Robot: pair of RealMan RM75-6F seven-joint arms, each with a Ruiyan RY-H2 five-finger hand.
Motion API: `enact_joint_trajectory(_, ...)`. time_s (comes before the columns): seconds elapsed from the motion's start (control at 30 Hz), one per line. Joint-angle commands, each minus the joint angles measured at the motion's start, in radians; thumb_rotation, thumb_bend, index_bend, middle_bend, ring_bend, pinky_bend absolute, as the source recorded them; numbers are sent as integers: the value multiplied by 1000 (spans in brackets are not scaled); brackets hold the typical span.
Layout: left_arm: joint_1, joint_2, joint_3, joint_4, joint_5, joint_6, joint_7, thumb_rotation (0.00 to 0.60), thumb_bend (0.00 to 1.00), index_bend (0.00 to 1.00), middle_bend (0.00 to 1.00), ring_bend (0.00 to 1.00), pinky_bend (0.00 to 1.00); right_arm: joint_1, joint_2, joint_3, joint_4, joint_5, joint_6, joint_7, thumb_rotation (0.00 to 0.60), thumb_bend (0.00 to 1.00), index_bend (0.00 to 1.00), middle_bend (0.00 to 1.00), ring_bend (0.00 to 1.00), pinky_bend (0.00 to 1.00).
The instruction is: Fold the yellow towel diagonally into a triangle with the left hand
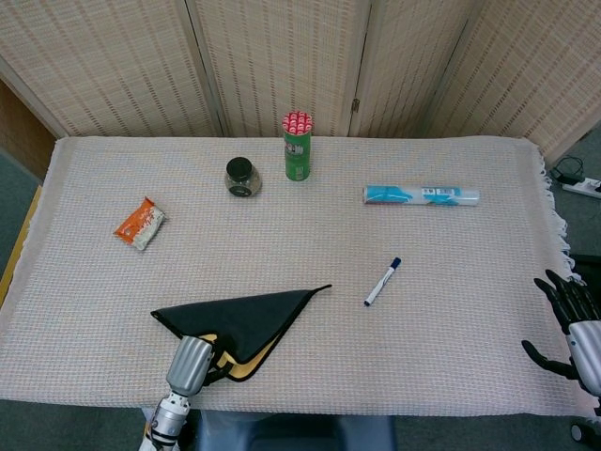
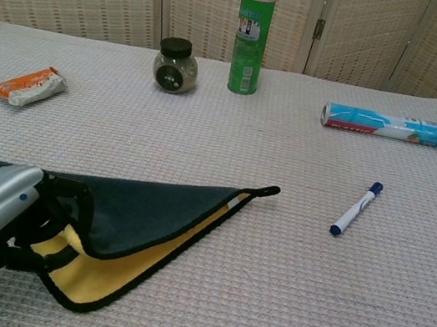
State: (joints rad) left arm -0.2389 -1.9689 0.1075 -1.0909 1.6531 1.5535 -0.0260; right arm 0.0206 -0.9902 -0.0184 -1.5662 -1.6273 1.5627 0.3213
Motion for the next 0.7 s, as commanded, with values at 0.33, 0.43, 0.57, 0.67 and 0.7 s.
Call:
enact_joint_trajectory(0.33,25,-14,19,13,33,2,19,600,494,660,1000,1000,1000,-11,2,0,-2,-15,25,0,600,336,0,0,0,0)
enact_joint_trajectory(0.43,27,-15,21,14,36,-7,17,600,494,660,1000,1000,1000,-13,2,0,-3,-18,29,-1,600,336,0,0,0,0)
enact_joint_trajectory(0.57,30,-16,23,18,39,-17,17,600,493,630,1000,1000,1000,-17,3,3,-3,-15,37,1,600,335,0,0,0,0)
enact_joint_trajectory(0.67,30,-16,23,21,43,-25,15,600,492,500,1000,1000,1000,-19,3,3,-2,-15,38,3,600,335,0,0,0,0)
enact_joint_trajectory(0.7,30,-15,23,21,46,-23,13,600,491,448,1000,1000,1000,-19,3,4,-2,-14,38,3,600,335,0,0,0,0)
